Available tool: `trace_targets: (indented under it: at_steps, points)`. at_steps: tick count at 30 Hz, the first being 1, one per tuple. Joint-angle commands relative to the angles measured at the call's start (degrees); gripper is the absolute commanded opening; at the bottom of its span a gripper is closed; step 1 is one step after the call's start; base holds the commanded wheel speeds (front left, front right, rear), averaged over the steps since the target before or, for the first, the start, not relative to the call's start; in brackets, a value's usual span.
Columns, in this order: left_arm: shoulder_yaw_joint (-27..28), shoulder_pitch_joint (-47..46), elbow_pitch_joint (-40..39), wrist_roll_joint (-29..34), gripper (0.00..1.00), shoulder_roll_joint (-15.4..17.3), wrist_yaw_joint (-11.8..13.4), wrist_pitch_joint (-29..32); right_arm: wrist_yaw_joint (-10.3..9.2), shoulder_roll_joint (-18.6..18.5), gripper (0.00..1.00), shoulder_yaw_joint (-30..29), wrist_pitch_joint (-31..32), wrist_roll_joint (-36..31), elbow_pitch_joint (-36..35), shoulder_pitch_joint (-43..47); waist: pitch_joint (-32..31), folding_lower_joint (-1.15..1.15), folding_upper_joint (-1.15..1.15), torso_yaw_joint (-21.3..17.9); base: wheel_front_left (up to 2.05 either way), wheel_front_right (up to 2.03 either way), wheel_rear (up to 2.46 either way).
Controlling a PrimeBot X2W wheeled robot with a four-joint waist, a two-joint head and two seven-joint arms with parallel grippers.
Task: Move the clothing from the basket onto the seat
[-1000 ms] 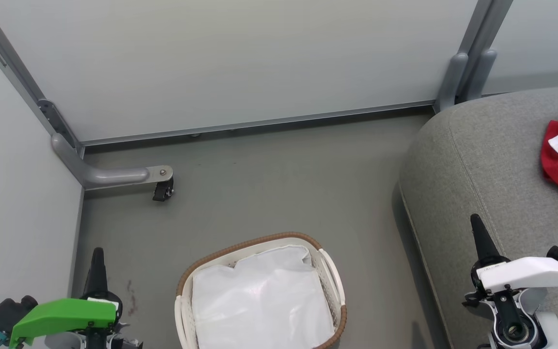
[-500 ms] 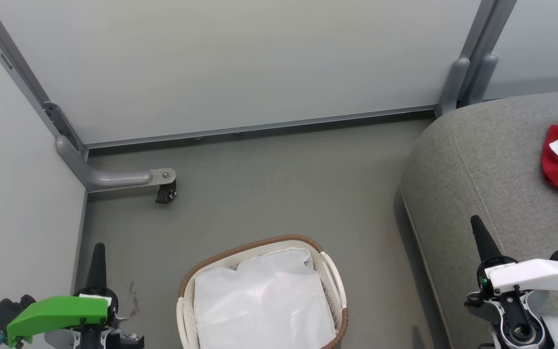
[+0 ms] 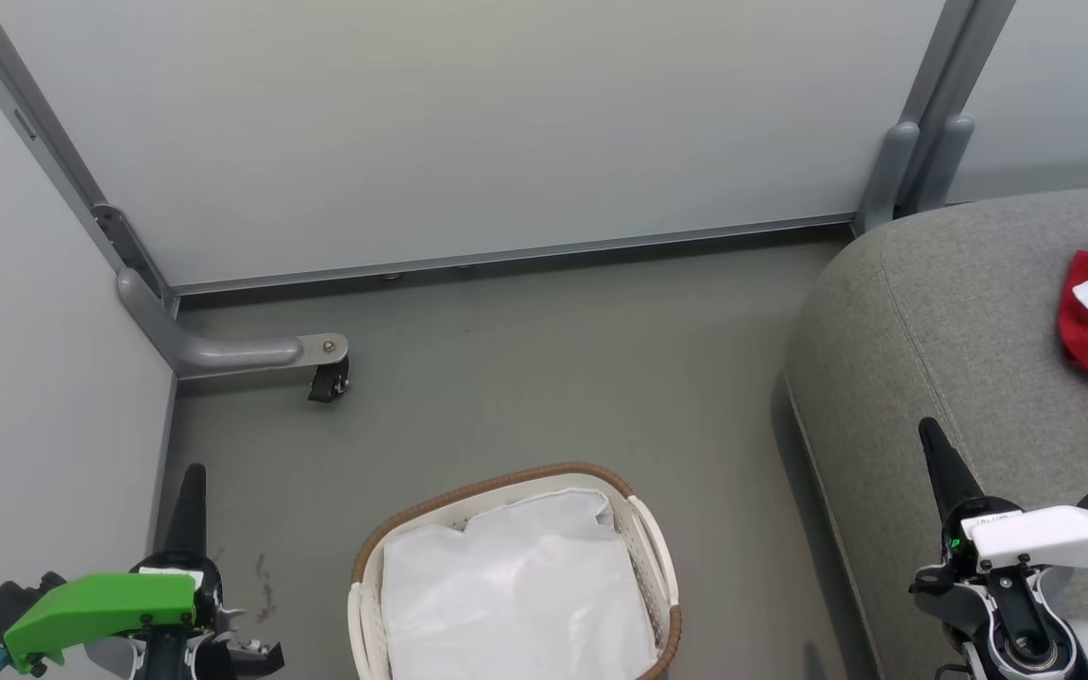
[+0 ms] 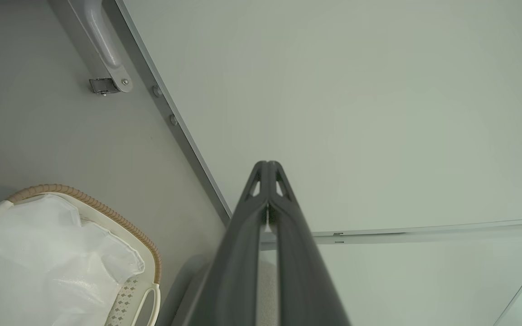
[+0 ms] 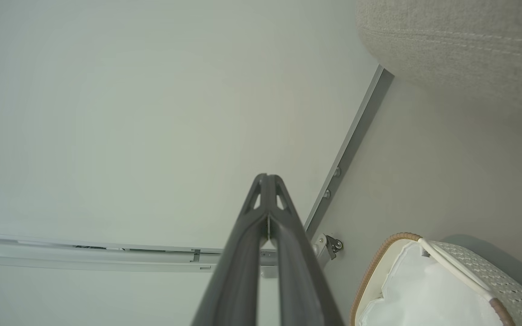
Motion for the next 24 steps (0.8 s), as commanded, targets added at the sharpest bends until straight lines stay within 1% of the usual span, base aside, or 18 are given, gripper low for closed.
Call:
trace_targets:
  at_steps: [1,24]
  points:
    - [0.3,-1.4,-0.5,-1.4,0.00,0.4,-0.1,0.4,-0.04,-0.4,0.00,-0.2,0.5,1.4,-0.6,0.7,-0.1,0.00,0.00,0.0,0.00,0.00,0.00]
    - [0.5,-1.7,-1.6,-10.9,0.00,0.5,-0.2,3.0,-0.04,-0.5,0.00,-0.7,3.1,11.4,-1.8,1.5,-1.2,0.00,0.00,0.7,0.00,0.00,0.00]
